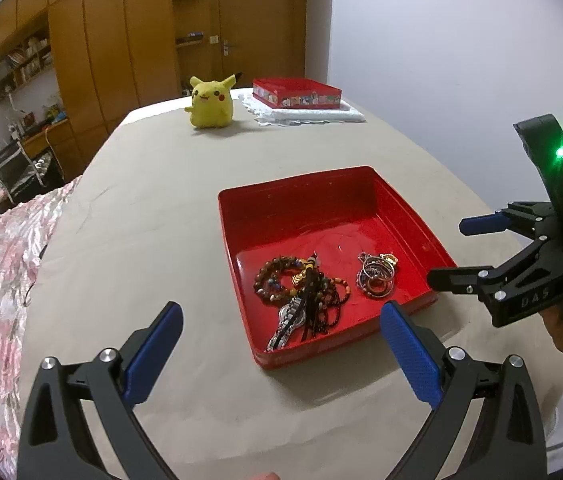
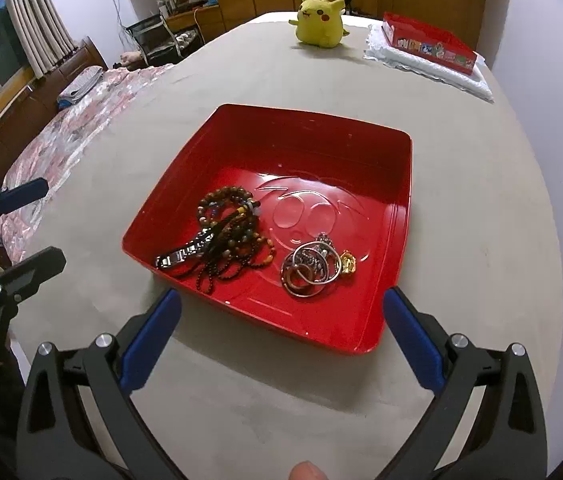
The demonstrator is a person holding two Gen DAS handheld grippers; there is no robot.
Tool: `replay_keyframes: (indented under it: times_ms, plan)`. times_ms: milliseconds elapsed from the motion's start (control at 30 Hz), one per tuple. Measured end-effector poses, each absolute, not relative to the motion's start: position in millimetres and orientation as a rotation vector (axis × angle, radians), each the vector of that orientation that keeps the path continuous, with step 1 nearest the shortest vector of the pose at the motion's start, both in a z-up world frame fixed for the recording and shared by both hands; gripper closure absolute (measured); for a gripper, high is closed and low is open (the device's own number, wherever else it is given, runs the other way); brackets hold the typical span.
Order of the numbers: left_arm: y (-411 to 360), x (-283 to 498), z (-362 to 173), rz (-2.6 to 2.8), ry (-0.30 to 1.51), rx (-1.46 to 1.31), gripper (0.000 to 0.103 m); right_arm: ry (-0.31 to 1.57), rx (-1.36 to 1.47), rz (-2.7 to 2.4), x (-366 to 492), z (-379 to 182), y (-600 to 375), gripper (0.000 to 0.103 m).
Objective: Organize jewelry
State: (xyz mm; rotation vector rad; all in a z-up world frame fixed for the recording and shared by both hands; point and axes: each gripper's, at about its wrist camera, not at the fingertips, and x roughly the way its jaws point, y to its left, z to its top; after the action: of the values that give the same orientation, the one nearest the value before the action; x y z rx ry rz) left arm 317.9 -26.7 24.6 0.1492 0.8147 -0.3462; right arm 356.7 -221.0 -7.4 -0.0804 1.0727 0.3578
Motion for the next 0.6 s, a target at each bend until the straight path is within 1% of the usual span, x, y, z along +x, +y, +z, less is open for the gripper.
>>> replay_keyframes:
  times_ms: [600]
  plan:
    - [-33.6, 340.2, 13.8, -0.347, 0.793, 0.147, 0.004, 1.078, -0.067, 0.367, 374.5, -23.4, -222.5, 0.003]
